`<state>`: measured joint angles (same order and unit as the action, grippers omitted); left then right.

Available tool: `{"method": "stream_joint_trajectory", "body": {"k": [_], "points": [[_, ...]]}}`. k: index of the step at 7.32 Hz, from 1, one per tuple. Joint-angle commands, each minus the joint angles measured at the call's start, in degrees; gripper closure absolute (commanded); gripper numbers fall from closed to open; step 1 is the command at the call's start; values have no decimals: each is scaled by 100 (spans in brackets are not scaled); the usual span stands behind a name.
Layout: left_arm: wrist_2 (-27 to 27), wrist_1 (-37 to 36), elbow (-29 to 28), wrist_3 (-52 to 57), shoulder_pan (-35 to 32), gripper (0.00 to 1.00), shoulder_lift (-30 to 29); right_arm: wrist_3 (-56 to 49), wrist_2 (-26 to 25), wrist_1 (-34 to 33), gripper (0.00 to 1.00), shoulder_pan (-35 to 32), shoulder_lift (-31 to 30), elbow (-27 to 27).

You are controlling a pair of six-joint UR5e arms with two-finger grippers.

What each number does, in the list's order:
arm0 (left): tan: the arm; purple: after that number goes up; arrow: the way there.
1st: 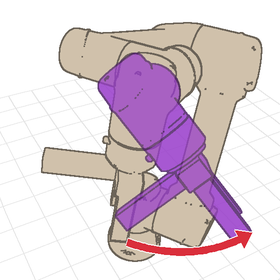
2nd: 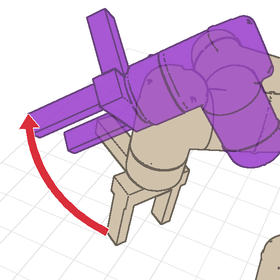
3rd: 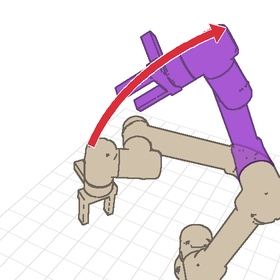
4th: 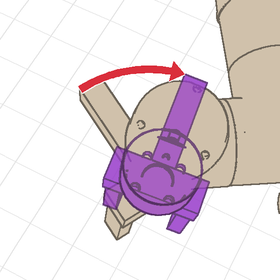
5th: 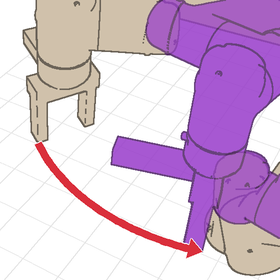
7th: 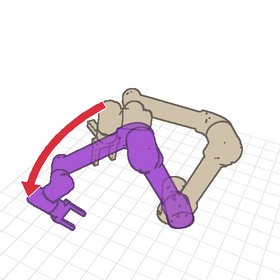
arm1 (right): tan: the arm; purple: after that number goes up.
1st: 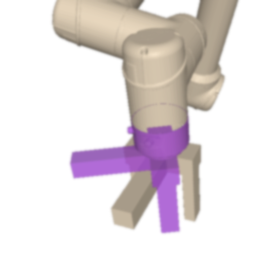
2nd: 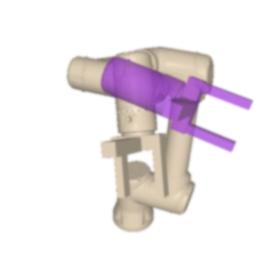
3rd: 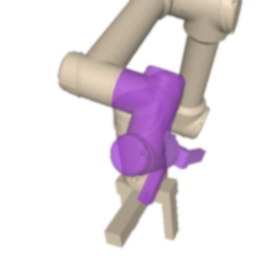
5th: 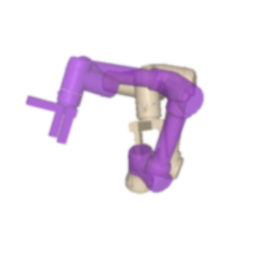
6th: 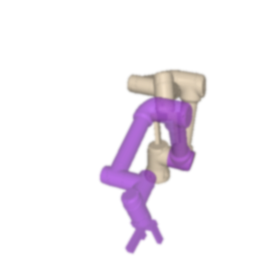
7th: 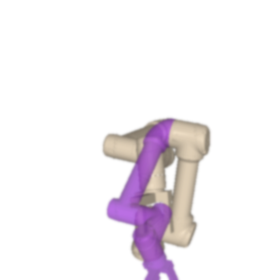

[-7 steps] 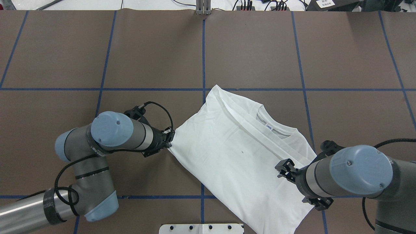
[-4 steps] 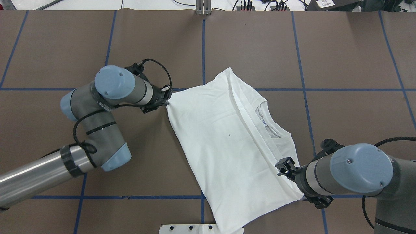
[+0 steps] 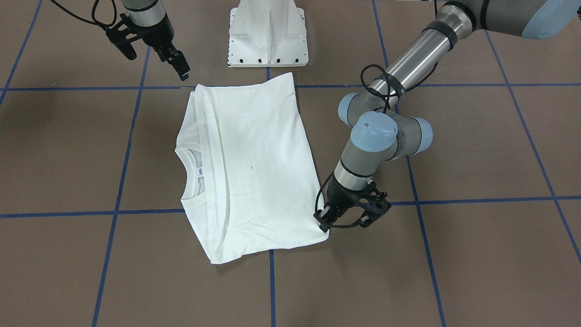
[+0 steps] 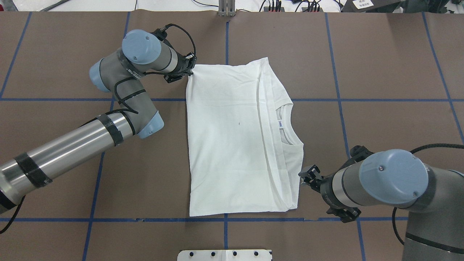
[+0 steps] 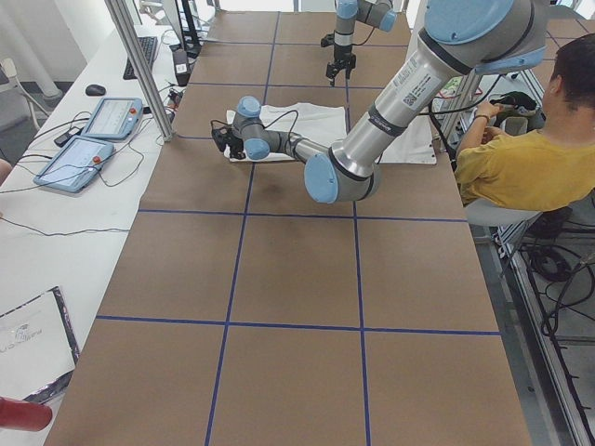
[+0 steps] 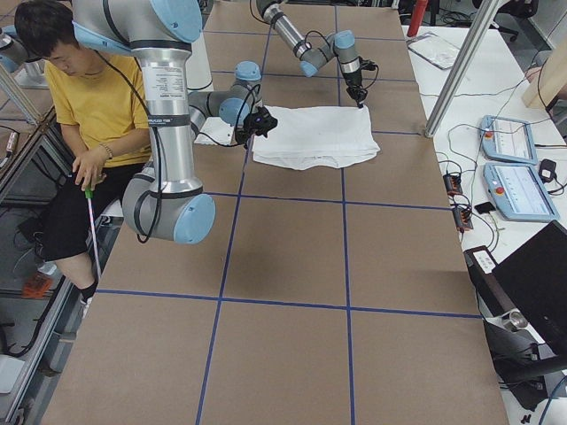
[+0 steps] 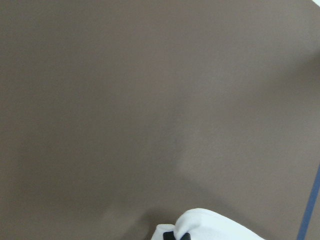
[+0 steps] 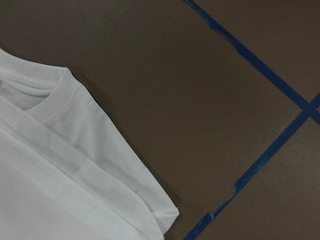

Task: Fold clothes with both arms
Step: 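Release the shirt with both grippers and lift them away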

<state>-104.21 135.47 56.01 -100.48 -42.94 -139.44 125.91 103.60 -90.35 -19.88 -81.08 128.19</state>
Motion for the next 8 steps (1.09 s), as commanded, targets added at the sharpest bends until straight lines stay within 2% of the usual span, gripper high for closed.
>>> {"method": "stream_joint_trajectory", "body": {"k": [1, 2, 3, 4, 6, 8], "points": [[-29, 173, -188, 247, -83, 50, -93, -22, -163, 8, 0, -68, 573, -398], [-134, 216, -5, 205, -153, 47, -66, -179, -652, -9, 0, 193, 819, -557], [-448, 226, 354, 170, -232, 47, 169, -851, -831, -26, 0, 448, 900, -732], [-643, 191, 819, 161, -285, 47, 545, -2084, -885, -453, 0, 624, 927, -786], [-645, 173, 964, 169, -312, 47, 698, -3296, -1131, -878, 0, 766, 997, -935], [-645, 164, 1008, 169, -347, 47, 803, -3844, -1254, -897, 0, 758, 1128, -1286]]}}
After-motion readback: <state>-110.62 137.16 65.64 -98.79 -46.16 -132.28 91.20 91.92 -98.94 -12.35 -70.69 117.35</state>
